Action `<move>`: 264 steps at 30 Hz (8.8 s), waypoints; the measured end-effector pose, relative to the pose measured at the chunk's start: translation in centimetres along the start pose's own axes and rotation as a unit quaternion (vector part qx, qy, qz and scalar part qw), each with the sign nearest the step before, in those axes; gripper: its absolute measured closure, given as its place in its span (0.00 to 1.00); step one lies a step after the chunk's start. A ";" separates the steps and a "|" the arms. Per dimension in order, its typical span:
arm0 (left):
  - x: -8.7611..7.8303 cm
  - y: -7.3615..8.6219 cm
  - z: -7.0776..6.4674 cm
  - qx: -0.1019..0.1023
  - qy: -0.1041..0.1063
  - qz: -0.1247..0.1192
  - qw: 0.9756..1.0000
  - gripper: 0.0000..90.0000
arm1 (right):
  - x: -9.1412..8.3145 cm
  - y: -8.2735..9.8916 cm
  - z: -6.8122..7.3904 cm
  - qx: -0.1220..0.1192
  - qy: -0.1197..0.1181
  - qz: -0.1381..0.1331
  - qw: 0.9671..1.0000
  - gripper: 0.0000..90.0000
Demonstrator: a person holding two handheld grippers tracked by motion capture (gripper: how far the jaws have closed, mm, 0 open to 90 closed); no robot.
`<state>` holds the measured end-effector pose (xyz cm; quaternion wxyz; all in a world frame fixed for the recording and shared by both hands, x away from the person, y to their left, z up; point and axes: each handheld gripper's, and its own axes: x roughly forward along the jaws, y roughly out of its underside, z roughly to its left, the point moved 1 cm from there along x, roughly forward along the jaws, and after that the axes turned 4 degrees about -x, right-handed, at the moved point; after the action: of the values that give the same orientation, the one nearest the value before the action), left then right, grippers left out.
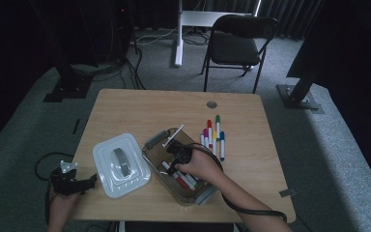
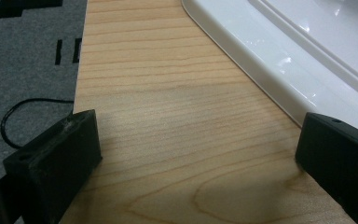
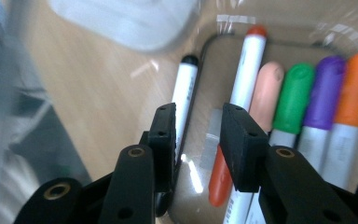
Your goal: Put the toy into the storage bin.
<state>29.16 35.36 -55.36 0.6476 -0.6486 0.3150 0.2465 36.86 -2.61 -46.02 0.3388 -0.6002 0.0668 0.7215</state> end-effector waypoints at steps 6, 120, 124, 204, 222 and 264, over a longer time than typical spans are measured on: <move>0.0 0.0 0.0 0.001 0.000 0.000 1.000 0.01 | -5.4 2.0 -0.7 0.006 -0.003 -0.088 0.996 0.68; 0.0 0.0 0.0 0.002 0.000 0.001 1.000 0.01 | -14.8 10.8 -8.7 0.175 0.113 -0.266 0.941 0.85; 0.0 0.0 0.0 0.001 0.000 0.001 1.000 0.01 | -15.2 9.8 -7.1 0.152 0.106 -0.268 0.945 0.85; 0.0 0.0 0.0 0.002 0.000 0.001 1.000 0.01 | 4.3 -1.1 0.2 0.034 0.018 0.043 0.998 0.81; 0.0 0.0 0.0 0.002 0.000 0.001 1.000 0.01 | -5.3 2.2 -0.8 0.023 0.005 -0.132 0.991 0.69; 0.0 0.0 0.0 0.001 0.000 0.001 1.000 0.00 | -9.2 9.4 -16.8 0.188 0.151 -0.263 0.934 0.58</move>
<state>29.17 35.39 -55.35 0.6482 -0.6474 0.3161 0.2465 45.75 -21.92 -45.10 0.6091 -0.6236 0.0908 0.4815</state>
